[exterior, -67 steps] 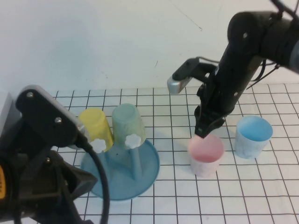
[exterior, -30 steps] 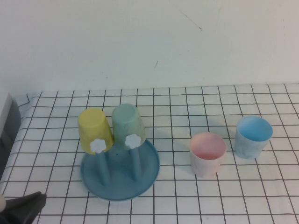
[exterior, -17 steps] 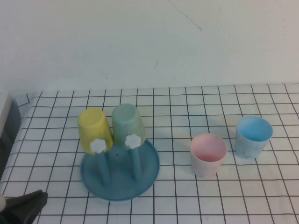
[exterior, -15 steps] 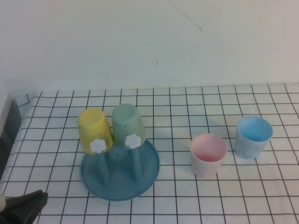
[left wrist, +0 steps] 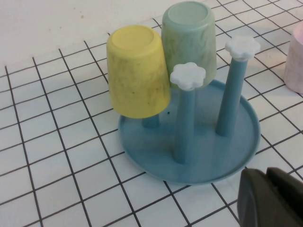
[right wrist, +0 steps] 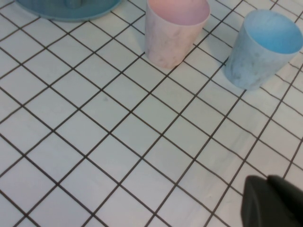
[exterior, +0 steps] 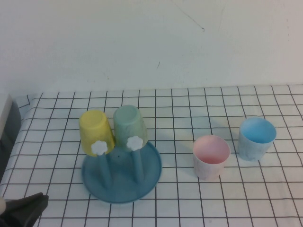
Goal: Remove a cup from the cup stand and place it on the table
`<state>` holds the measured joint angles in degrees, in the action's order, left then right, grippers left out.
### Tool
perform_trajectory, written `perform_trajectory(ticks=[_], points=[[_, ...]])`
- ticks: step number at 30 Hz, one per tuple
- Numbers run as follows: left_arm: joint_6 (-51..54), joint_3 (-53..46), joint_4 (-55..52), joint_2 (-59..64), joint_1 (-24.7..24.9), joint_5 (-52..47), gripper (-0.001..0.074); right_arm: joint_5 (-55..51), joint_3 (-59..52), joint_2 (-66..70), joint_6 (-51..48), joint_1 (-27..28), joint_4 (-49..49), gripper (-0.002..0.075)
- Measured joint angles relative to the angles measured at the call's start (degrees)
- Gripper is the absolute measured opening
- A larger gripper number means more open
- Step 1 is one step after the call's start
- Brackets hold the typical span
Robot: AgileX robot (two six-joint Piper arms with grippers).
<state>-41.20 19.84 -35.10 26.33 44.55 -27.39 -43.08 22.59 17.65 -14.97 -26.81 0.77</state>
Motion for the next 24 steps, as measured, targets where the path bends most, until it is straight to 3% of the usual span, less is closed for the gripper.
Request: perform_trajectory(ticks=[10,13,18,24], points=[[0.4,-0.5,0.5,-1.8,-0.1,-0.1,-0.0001,0.0,0.0,-0.1,0.0,0.0,0.0,-0.0002],[0.8,-0.7,6.0,-5.6,-2.9,-0.3,-0.0001,0.0,0.0,-0.1,0.0,0.0,-0.1,-0.0002],[7.5,-1.8,16.9,-12.9,-15.9,0.2,-0.0001,0.0,0.0,-0.1,0.0,0.0,-0.1,-0.0003],[28.3,-9.4,37.2,-21.1,-35.1,7.6,-0.0001,0.0,0.0,-0.1,0.0,0.0,-0.1,-0.0003]])
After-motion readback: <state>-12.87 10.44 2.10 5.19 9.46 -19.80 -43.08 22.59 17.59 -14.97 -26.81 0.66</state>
